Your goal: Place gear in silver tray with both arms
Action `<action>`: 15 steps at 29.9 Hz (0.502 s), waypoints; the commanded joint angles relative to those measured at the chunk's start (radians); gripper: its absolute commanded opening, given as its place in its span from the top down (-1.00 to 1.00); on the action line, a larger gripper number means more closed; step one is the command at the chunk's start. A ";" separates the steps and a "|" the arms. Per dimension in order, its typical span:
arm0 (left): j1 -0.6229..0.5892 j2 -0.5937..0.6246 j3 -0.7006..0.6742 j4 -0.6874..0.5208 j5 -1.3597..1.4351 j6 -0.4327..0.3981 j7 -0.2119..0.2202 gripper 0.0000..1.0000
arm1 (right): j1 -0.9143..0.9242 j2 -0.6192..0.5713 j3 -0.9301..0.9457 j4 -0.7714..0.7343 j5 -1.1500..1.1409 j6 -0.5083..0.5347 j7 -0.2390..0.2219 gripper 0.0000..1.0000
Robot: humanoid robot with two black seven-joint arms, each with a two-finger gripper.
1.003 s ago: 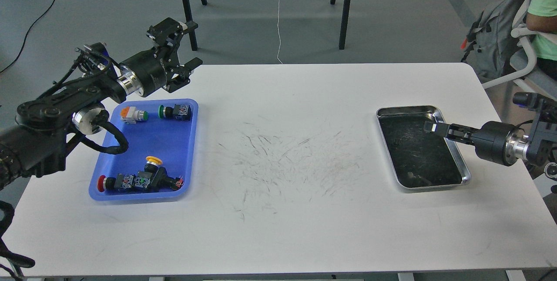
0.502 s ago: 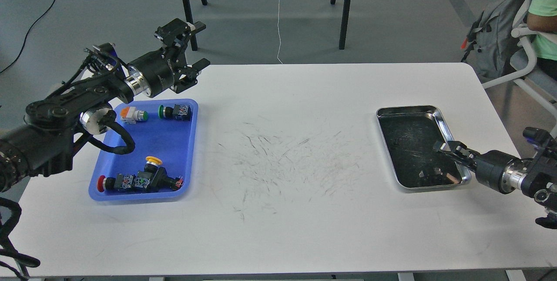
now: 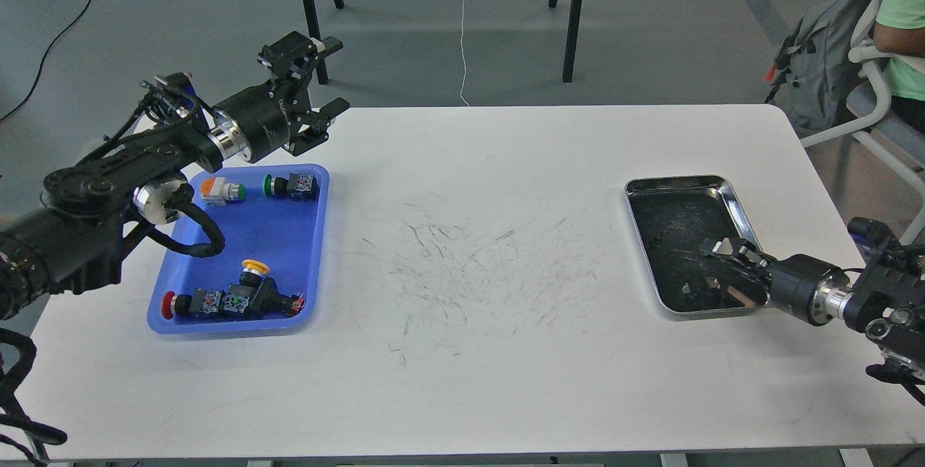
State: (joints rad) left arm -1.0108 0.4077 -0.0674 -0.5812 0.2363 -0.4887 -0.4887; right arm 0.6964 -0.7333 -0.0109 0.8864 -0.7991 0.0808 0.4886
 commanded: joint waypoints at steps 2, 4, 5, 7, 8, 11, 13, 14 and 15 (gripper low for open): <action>0.009 -0.001 0.000 0.000 0.000 0.000 0.000 -1.00 | 0.000 -0.003 0.002 -0.001 0.000 -0.001 0.000 0.48; 0.012 -0.001 0.000 0.000 0.000 0.000 0.000 -1.00 | 0.000 -0.005 0.003 -0.004 0.000 -0.001 0.000 0.25; 0.012 -0.001 0.000 0.000 0.000 0.000 0.000 -1.00 | 0.000 -0.008 0.005 -0.003 0.000 -0.003 0.000 0.12; 0.012 -0.001 0.000 0.000 0.000 0.000 0.000 -1.00 | 0.000 -0.011 0.006 -0.009 0.000 -0.003 0.000 0.01; 0.012 -0.001 0.000 0.000 0.000 0.000 0.000 -1.00 | 0.000 -0.012 0.008 -0.009 0.000 -0.003 0.000 -0.01; 0.012 -0.001 0.000 0.000 0.000 0.000 0.000 -1.00 | 0.002 -0.017 0.014 -0.007 0.000 -0.003 0.000 -0.14; 0.012 -0.001 0.000 0.000 0.000 0.000 0.000 -1.00 | 0.002 -0.029 0.043 -0.006 0.001 0.005 0.000 -0.30; 0.012 -0.001 0.000 0.000 0.000 0.000 0.000 -1.00 | 0.002 -0.037 0.070 -0.006 0.001 0.010 0.000 -0.41; 0.012 -0.001 0.000 0.000 0.000 0.000 0.000 -1.00 | 0.000 -0.041 0.090 -0.006 0.001 0.013 0.000 -0.48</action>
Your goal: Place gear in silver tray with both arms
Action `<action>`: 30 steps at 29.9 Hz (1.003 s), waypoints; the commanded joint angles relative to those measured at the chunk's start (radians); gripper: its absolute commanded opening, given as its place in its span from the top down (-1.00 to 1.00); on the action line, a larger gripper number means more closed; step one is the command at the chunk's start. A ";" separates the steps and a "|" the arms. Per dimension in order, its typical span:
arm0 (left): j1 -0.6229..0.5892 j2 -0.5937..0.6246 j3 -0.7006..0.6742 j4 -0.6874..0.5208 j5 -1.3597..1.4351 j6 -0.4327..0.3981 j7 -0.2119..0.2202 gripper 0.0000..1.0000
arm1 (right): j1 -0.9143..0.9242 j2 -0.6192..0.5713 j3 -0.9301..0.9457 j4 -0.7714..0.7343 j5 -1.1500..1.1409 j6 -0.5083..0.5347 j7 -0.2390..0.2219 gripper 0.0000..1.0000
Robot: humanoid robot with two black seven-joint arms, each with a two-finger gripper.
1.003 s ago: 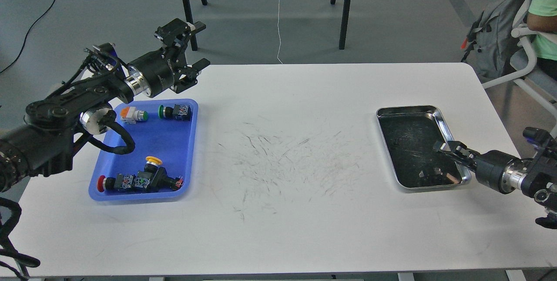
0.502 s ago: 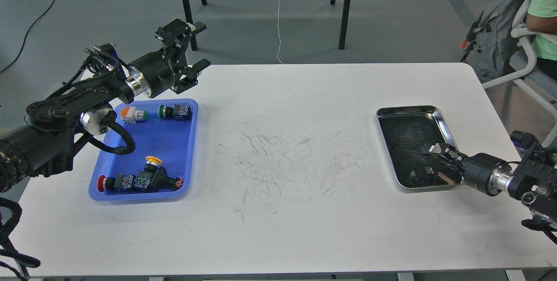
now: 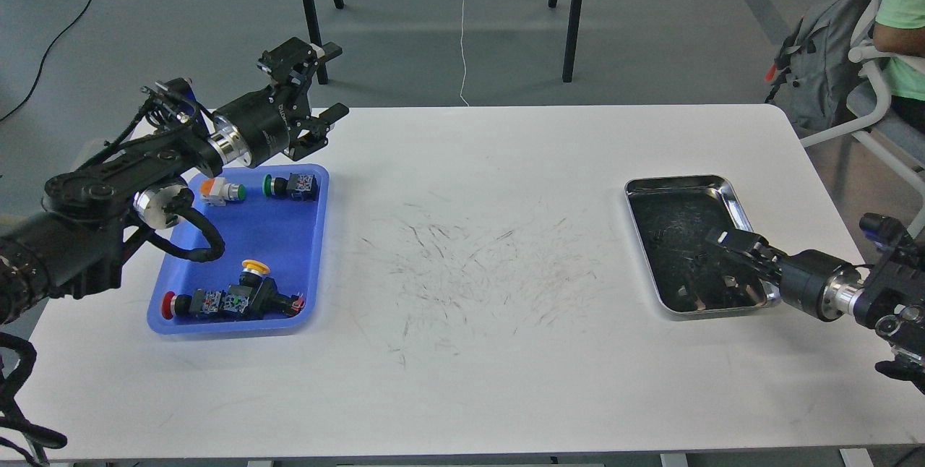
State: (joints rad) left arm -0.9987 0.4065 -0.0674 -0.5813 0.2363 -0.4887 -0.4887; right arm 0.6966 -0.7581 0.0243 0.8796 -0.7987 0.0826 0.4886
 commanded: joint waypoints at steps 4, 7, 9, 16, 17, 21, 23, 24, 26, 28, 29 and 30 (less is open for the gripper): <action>0.000 -0.002 0.000 -0.003 0.000 0.000 0.000 -1.00 | 0.001 -0.027 0.133 0.005 0.013 0.020 0.000 -0.63; 0.002 -0.003 0.000 -0.006 0.000 0.000 0.000 -1.00 | 0.000 -0.040 0.203 0.005 0.132 0.037 0.000 -0.76; 0.003 -0.012 0.000 -0.014 0.001 0.000 0.000 -1.00 | 0.003 -0.043 0.215 0.007 0.202 0.049 0.000 -0.79; -0.001 -0.020 0.000 -0.005 0.009 0.000 0.000 -1.00 | 0.008 -0.050 0.307 0.009 0.277 0.046 0.000 -0.79; -0.004 -0.020 -0.002 -0.003 0.008 0.000 0.000 -1.00 | 0.008 -0.049 0.330 0.010 0.288 0.042 0.000 -0.79; -0.035 -0.024 -0.002 0.018 0.000 0.000 0.000 -1.00 | 0.012 -0.035 0.402 0.028 0.329 0.033 0.000 -0.79; -0.044 -0.044 -0.015 0.052 -0.003 0.000 0.000 -1.00 | 0.014 -0.024 0.428 0.036 0.346 0.029 0.000 -0.79; -0.050 -0.067 -0.018 0.066 -0.006 0.000 0.000 -1.00 | 0.014 -0.014 0.437 0.038 0.352 0.028 0.000 -0.79; -0.070 -0.109 -0.032 0.089 -0.017 0.000 0.000 -1.00 | 0.014 0.009 0.448 0.036 0.358 0.013 0.000 -0.79; -0.072 -0.127 -0.054 0.129 -0.026 0.000 0.000 -1.00 | 0.017 0.031 0.451 0.038 0.360 -0.010 0.000 -0.79; -0.074 -0.133 -0.067 0.139 -0.031 0.000 0.000 -1.00 | 0.018 0.040 0.457 0.038 0.361 -0.020 0.000 -0.79; -0.069 -0.146 -0.083 0.156 -0.038 0.000 0.000 -1.00 | 0.018 0.049 0.465 0.039 0.361 -0.027 0.000 -0.79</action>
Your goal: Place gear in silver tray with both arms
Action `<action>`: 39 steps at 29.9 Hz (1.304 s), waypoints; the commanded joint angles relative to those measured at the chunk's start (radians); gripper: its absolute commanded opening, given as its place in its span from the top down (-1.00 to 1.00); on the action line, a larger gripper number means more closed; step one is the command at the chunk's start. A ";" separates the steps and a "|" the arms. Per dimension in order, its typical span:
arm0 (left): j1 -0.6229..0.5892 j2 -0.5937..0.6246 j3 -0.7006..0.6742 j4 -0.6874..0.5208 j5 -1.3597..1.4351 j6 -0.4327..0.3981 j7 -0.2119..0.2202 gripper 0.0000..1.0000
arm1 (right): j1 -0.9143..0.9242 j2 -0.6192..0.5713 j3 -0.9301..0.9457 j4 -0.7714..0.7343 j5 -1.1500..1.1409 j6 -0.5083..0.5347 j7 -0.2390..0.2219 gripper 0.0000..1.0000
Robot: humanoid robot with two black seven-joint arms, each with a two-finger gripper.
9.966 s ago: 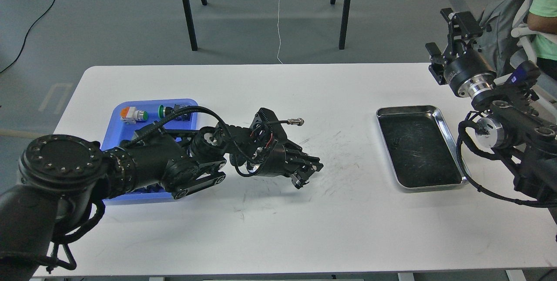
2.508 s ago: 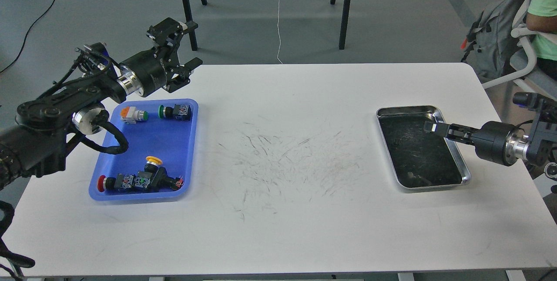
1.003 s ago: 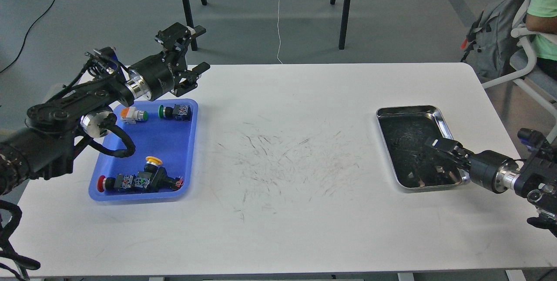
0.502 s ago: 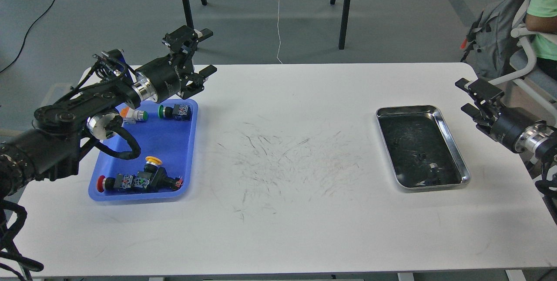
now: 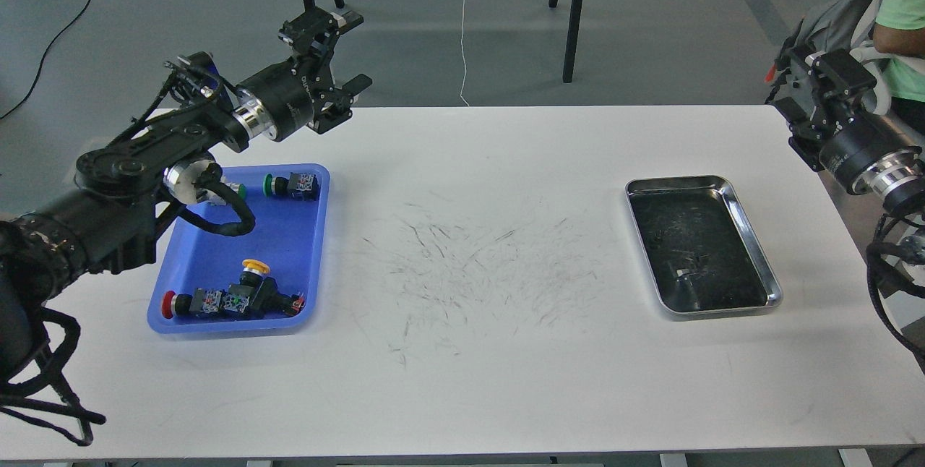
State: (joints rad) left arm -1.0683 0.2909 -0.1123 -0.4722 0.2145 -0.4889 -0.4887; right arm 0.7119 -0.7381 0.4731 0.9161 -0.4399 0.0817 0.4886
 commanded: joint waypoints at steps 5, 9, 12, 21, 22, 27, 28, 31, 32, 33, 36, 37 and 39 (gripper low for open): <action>0.007 -0.068 -0.063 0.090 -0.027 0.000 0.000 -1.00 | 0.007 0.062 0.024 0.006 0.003 -0.039 0.000 -0.79; -0.004 -0.082 -0.063 0.145 -0.027 0.000 0.000 -1.00 | 0.035 0.069 0.024 0.004 0.001 -0.046 0.000 -0.79; -0.010 -0.110 -0.064 0.199 -0.030 0.000 0.000 -1.00 | 0.047 0.095 0.022 0.004 0.001 -0.057 0.000 -0.79; 0.001 -0.150 -0.162 0.222 -0.055 0.000 0.000 -1.00 | 0.069 0.146 0.028 0.001 0.003 -0.094 0.000 -0.80; 0.002 -0.144 -0.173 0.221 -0.057 0.004 0.000 -1.00 | 0.070 0.148 0.038 -0.002 0.004 -0.100 0.000 -0.80; 0.002 -0.125 -0.204 0.211 -0.064 0.000 0.000 -1.00 | 0.067 0.164 0.053 -0.008 0.110 -0.106 0.000 -0.92; 0.005 -0.125 -0.204 0.211 -0.066 0.000 0.000 -1.00 | 0.067 0.167 0.055 -0.009 0.121 -0.106 0.000 -0.92; 0.019 -0.127 -0.193 0.205 -0.064 0.000 0.000 -1.00 | 0.069 0.181 0.056 -0.013 0.125 -0.109 0.000 -0.93; 0.027 -0.127 -0.193 0.205 -0.064 0.000 0.000 -1.00 | 0.069 0.181 0.056 -0.013 0.128 -0.111 0.000 -0.93; 0.033 -0.130 -0.190 0.205 -0.061 0.000 0.000 -1.00 | 0.070 0.183 0.052 -0.014 0.130 -0.111 0.000 -0.93; 0.062 -0.131 -0.190 0.204 -0.063 0.000 0.000 -1.00 | 0.070 0.187 0.056 -0.022 0.161 -0.114 0.000 -0.93; 0.068 -0.131 -0.190 0.205 -0.064 0.000 0.000 -1.00 | 0.070 0.190 0.055 -0.022 0.177 -0.114 -0.007 -0.93; 0.074 -0.127 -0.190 0.204 -0.063 0.000 0.000 -1.00 | 0.073 0.194 0.058 -0.019 0.190 -0.114 -0.025 -0.92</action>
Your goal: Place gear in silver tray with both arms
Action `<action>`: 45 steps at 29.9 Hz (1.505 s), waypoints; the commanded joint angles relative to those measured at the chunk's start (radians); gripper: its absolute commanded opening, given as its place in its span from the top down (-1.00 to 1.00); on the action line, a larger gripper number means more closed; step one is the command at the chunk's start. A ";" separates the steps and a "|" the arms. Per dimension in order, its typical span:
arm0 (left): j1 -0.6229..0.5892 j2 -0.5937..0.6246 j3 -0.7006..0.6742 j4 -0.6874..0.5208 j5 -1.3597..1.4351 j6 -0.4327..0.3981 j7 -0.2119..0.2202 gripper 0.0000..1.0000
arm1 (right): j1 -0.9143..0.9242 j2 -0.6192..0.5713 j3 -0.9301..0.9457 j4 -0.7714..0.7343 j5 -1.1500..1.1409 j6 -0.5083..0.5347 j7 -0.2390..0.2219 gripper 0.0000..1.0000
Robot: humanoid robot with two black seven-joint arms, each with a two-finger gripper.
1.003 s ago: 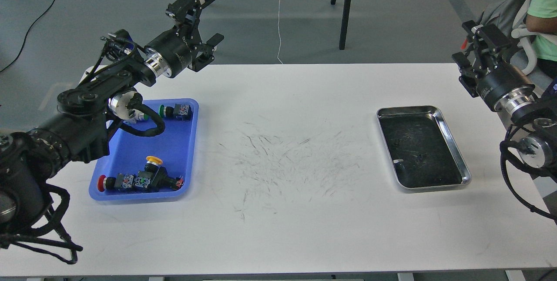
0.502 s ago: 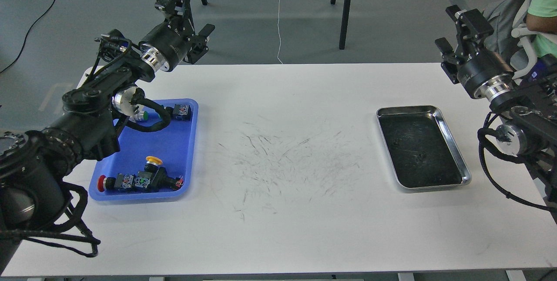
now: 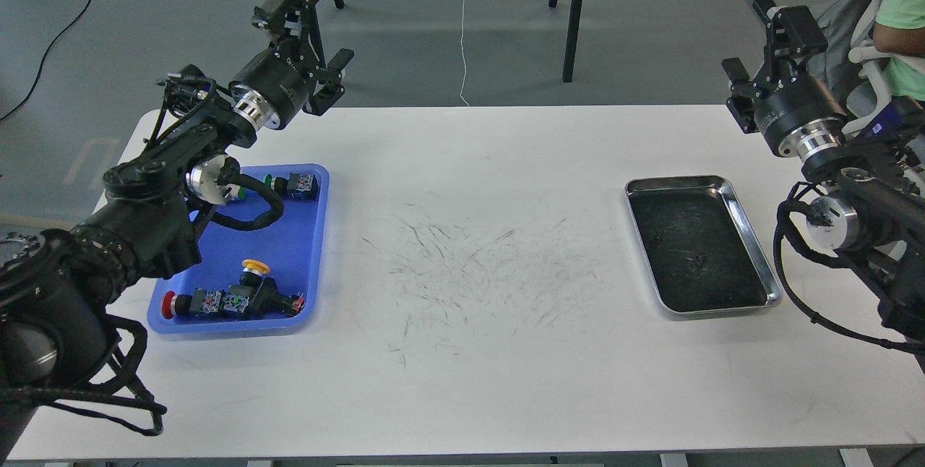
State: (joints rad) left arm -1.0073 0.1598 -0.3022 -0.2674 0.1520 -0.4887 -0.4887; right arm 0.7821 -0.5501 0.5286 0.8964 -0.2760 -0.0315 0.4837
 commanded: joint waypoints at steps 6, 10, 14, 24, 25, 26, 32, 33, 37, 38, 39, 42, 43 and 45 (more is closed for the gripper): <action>0.010 0.014 -0.011 0.000 -0.005 0.000 0.000 -1.00 | 0.002 0.013 0.014 0.003 0.136 0.019 -0.046 -0.93; 0.009 0.021 -0.015 0.000 -0.006 0.000 0.000 -1.00 | -0.001 0.016 0.042 0.003 0.244 0.021 -0.115 -0.93; 0.006 0.023 -0.021 -0.001 -0.008 0.000 0.000 -1.00 | -0.004 0.029 0.056 0.000 0.261 0.018 -0.129 -0.93; 0.000 0.041 -0.031 -0.001 -0.040 0.000 0.000 -1.00 | -0.020 0.053 0.073 0.001 0.306 0.021 -0.137 -0.99; 0.000 0.043 -0.029 -0.003 -0.040 0.000 0.000 -1.00 | -0.021 0.052 0.073 0.000 0.337 0.025 -0.151 -0.99; -0.002 0.041 -0.031 -0.001 -0.040 0.000 0.000 -1.00 | -0.021 0.052 0.073 -0.004 0.362 0.030 -0.177 -0.99; -0.016 0.041 -0.050 -0.009 -0.057 0.000 0.000 -1.00 | -0.038 0.077 0.065 -0.072 0.380 0.042 -0.221 -0.99; -0.016 0.041 -0.063 -0.010 -0.060 0.000 0.000 -1.00 | -0.037 0.099 0.068 -0.088 0.380 0.045 -0.221 -0.99; -0.019 0.044 -0.075 -0.013 -0.058 0.000 0.000 -1.00 | -0.027 0.159 0.064 -0.114 0.377 0.056 -0.217 -0.99; -0.019 0.047 -0.071 -0.021 -0.058 0.000 0.000 -1.00 | -0.023 0.160 0.062 -0.105 0.377 0.061 -0.217 -0.99; -0.019 0.053 -0.071 -0.038 -0.058 0.000 0.000 -1.00 | -0.018 0.161 0.056 -0.100 0.376 0.077 -0.218 -0.99; -0.014 0.118 -0.067 -0.116 -0.058 0.000 0.000 -1.00 | 0.009 0.161 0.024 -0.100 0.347 0.126 -0.214 -0.99; -0.010 0.141 -0.066 -0.156 -0.055 0.000 0.000 -1.00 | 0.011 0.161 0.011 -0.099 0.331 0.137 -0.214 -0.99; -0.007 0.170 -0.064 -0.213 -0.046 0.000 0.000 -1.00 | 0.014 0.159 0.004 -0.099 0.313 0.142 -0.212 -0.99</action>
State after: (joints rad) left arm -1.0223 0.2821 -0.3692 -0.3961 0.0965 -0.4887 -0.4887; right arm 0.7879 -0.3903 0.5516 0.7963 0.0668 0.0932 0.2702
